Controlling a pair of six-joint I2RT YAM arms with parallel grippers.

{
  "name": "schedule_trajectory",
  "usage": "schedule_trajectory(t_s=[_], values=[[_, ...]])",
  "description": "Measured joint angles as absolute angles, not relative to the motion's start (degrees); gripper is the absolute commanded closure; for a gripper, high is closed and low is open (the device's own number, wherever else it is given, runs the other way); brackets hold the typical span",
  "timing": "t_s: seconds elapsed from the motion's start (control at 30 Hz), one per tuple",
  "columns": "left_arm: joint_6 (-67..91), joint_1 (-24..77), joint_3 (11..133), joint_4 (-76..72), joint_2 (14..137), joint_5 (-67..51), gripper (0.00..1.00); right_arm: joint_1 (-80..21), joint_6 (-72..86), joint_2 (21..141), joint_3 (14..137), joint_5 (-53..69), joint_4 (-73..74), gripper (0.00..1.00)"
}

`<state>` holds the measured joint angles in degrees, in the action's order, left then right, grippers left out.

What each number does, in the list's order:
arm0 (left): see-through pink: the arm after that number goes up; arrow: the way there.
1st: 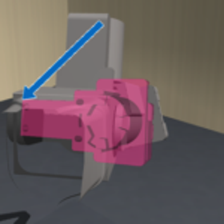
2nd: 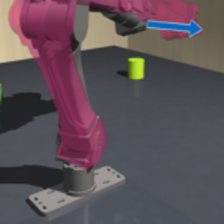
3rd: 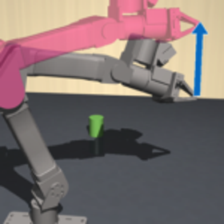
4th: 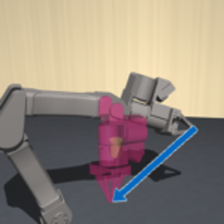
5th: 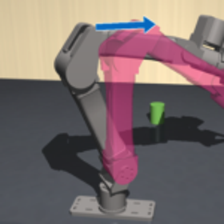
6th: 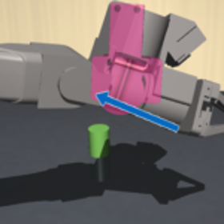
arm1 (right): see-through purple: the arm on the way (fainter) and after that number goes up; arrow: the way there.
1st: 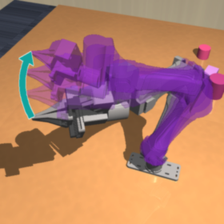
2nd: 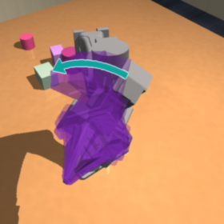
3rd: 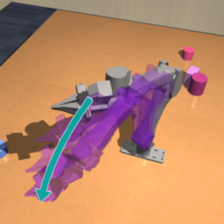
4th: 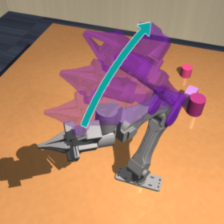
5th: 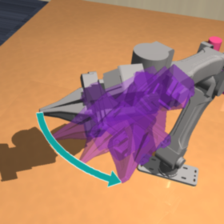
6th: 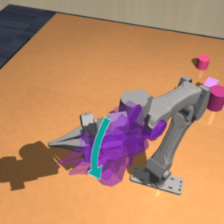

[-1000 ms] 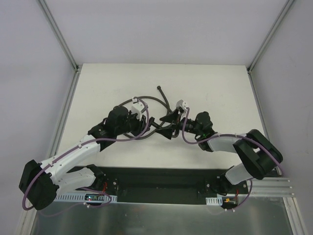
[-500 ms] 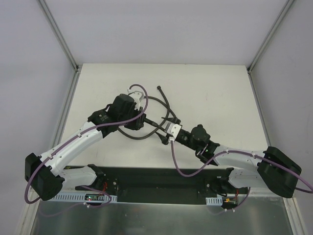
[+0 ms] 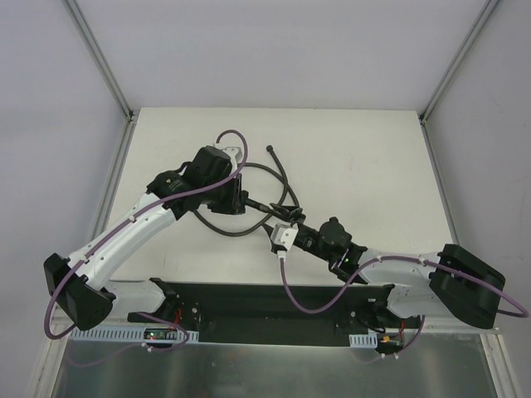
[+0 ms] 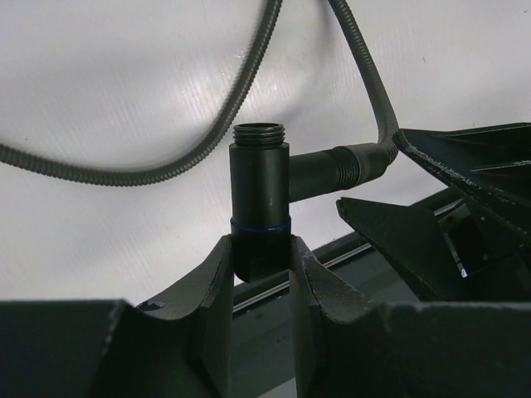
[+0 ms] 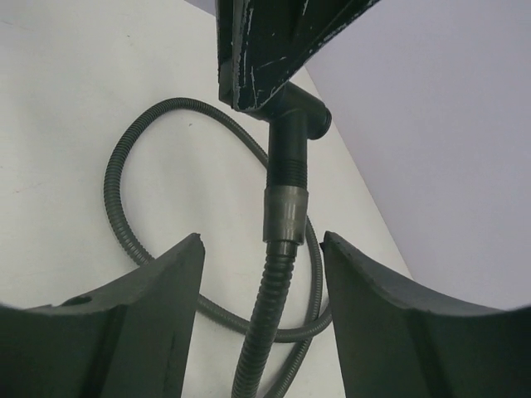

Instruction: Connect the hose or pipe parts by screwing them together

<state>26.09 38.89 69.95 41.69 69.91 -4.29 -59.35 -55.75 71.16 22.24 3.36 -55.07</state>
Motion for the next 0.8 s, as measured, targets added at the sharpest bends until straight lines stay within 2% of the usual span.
schedule_trajectory(t_s=[0.27, 0.53, 0.63, 0.67, 0.77, 0.8], values=[[27.86, 38.89, 70.72, 44.66, 71.26, -6.07, 1.00, -61.58, -59.09, 75.48, 22.24, -0.08, -59.46, 0.55], [29.36, 38.87, 71.33, 45.56, 71.26, -7.75, 1.00, -62.19, -60.51, 77.38, 22.28, -1.39, -61.76, 0.59], [29.63, 38.87, 71.33, 45.80, 71.26, -8.49, 1.00, -62.48, -60.69, 77.67, 22.52, -1.76, -61.95, 0.72], [29.67, 38.89, 71.33, 46.04, 71.26, -8.58, 1.00, -62.54, -60.73, 77.71, 22.76, -1.91, -61.95, 0.83], [29.67, 38.79, 71.33, 46.35, 71.33, -8.69, 1.00, -62.63, -59.96, 77.80, 23.57, -2.52, -61.69, 0.99], [29.65, 38.52, 71.33, 46.24, 71.35, -8.75, 1.00, -62.63, -59.53, 77.80, 23.86, -2.63, -61.06, 0.99]])
